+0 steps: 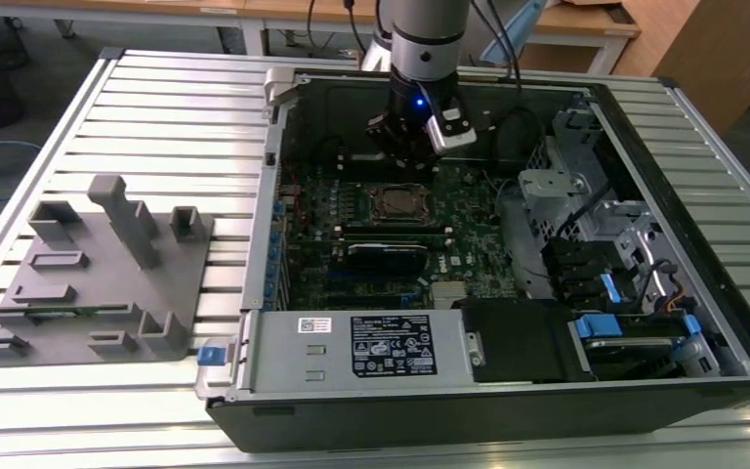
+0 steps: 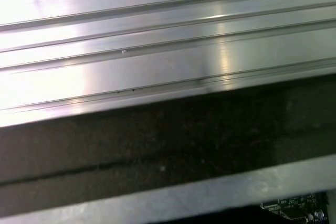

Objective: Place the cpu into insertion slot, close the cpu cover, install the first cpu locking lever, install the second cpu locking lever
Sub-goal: 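Install the first cpu locking lever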

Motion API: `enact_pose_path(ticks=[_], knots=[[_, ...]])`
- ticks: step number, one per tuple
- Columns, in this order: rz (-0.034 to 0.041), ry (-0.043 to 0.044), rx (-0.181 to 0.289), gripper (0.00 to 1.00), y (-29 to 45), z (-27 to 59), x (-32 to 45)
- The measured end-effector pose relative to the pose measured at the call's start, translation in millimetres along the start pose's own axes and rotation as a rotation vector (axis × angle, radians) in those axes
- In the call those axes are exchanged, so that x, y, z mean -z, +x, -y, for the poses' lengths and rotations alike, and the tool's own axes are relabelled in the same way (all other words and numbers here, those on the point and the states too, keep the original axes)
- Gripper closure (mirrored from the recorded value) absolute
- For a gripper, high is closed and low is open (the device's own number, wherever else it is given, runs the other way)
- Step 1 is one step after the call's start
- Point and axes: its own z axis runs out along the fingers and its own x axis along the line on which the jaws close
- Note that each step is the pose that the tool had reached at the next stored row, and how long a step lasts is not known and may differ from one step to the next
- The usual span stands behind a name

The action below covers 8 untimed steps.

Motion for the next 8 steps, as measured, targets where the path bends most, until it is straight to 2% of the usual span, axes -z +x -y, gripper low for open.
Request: enact_pose_path(ticks=[2,6,8], knots=[[0.0,0.0001,0.004,0.9,0.0,0.1,0.0],[-0.0013,-0.0004,0.057,0.9,0.0,0.2,-0.2],[-0.0038,0.0084,0.078,0.9,0.0,0.2,-0.3]])
